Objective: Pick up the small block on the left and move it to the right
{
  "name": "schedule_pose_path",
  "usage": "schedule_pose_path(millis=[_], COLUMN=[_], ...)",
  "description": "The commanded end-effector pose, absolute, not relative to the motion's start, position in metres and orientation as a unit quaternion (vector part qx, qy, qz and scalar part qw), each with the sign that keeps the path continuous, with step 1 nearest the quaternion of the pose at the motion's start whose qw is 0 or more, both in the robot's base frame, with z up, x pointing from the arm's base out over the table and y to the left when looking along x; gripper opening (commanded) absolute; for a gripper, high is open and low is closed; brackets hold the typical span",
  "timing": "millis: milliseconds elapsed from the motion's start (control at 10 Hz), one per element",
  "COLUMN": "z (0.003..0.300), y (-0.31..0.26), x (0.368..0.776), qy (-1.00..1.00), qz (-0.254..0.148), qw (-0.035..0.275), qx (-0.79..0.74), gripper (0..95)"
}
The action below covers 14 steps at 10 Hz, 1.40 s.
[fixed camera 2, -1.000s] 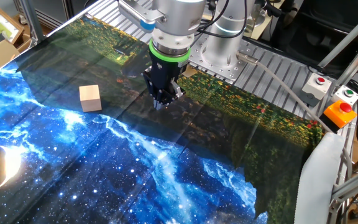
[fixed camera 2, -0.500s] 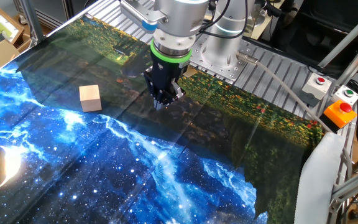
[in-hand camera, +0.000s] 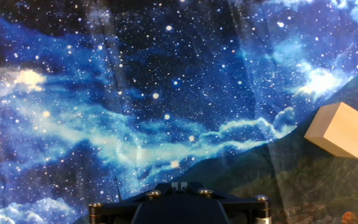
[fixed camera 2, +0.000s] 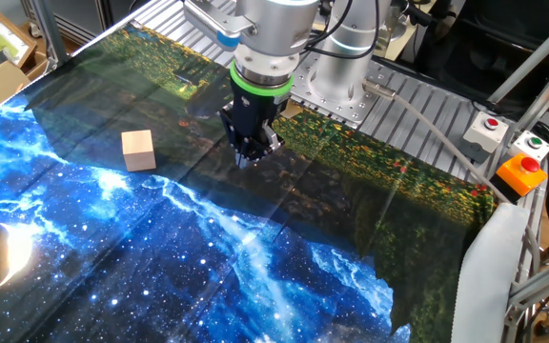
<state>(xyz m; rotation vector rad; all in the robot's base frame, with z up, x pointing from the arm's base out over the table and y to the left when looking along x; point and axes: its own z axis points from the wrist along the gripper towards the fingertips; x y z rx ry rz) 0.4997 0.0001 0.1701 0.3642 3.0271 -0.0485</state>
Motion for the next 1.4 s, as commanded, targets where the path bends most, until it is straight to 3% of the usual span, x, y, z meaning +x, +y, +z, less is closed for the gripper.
schedule_pose_path(millis=[100, 1400], z=[0.1699, 0.1696], y=[0.0000, 0.0005], x=[0.4999, 0.5009], qy=[0.992, 0.979], qz=[-0.015, -0.013], qw=[0.047, 0.038], qx=[0.120, 0.200], gripper=[0.0, 0.0])
